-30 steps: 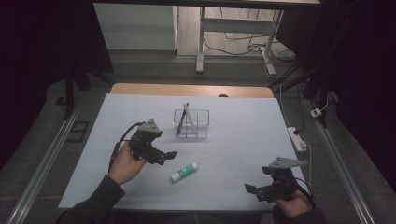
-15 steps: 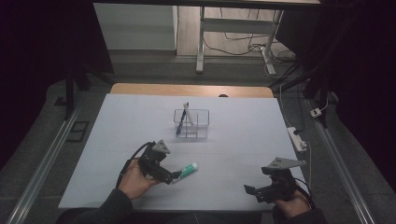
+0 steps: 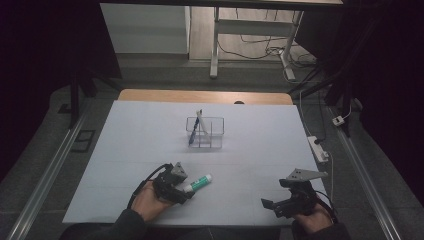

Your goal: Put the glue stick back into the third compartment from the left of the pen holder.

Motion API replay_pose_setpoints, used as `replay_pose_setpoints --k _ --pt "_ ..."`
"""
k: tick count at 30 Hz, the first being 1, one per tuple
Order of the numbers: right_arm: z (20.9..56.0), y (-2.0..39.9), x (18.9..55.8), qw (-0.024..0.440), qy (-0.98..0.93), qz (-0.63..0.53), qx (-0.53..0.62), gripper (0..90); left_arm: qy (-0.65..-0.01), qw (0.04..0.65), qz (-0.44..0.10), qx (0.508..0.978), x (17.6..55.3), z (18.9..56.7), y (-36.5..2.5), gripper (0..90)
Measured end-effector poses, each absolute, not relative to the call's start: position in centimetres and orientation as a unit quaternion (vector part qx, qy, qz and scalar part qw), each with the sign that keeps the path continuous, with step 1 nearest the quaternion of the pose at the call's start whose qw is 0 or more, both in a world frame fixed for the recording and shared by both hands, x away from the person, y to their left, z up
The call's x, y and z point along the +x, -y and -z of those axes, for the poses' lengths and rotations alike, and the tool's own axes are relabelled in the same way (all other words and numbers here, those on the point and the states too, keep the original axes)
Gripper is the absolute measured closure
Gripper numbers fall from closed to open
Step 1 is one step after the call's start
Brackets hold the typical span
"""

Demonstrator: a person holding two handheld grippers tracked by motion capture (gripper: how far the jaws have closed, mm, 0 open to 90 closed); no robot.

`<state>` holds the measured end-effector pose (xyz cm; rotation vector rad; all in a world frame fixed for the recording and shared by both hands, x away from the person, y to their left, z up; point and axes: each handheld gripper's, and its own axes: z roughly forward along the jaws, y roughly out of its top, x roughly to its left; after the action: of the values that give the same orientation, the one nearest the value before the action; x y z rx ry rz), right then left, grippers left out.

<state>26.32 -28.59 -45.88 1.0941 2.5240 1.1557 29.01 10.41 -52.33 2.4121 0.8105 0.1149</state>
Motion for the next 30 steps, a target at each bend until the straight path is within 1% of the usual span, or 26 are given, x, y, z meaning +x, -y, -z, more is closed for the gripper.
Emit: replay_pose_setpoints --k 3,5,7,8,12,15,21,27,30 --pt "45.9 28.6 26.3 0.077 -0.843 -0.387 0.366 0.0 -0.299 0.290 -0.045 0.908 28.9 52.5 -10.4 45.7" --pt "45.9 28.6 26.3 0.076 -0.843 -0.387 0.365 0.0 -0.296 0.286 -0.052 0.910 28.8 52.5 -10.4 49.0" --pt "45.9 28.6 26.3 0.076 -0.843 -0.386 0.366 0.0 -0.294 0.292 -0.044 0.909 28.8 52.4 -10.5 57.6" --pt "45.9 28.6 26.3 0.076 -0.843 -0.387 0.365 0.0 -0.292 0.292 -0.045 0.910 28.8 52.4 -10.5 63.6" --pt "45.9 28.5 26.3 0.076 -0.844 -0.386 0.364 0.0 -0.292 0.284 -0.046 0.912 28.8 52.3 -10.4 64.6" --pt "45.9 28.5 26.3 0.076 -0.845 -0.385 0.363 0.0 -0.291 0.295 -0.021 0.910 29.1 52.1 -10.5 64.9" --pt "45.9 28.4 26.3 0.077 -0.847 -0.384 0.360 0.0 -0.280 0.307 -0.005 0.910 29.2 51.3 -10.5 65.0" --pt "45.8 28.4 26.2 0.082 -0.848 -0.383 0.356 0.0 -0.279 0.331 -0.002 0.901 29.3 49.9 -11.0 65.1" --pt "45.8 28.2 26.0 0.094 -0.852 -0.382 0.345 0.0 -0.278 0.338 -0.005 0.899 29.3 49.2 -11.2 65.1"
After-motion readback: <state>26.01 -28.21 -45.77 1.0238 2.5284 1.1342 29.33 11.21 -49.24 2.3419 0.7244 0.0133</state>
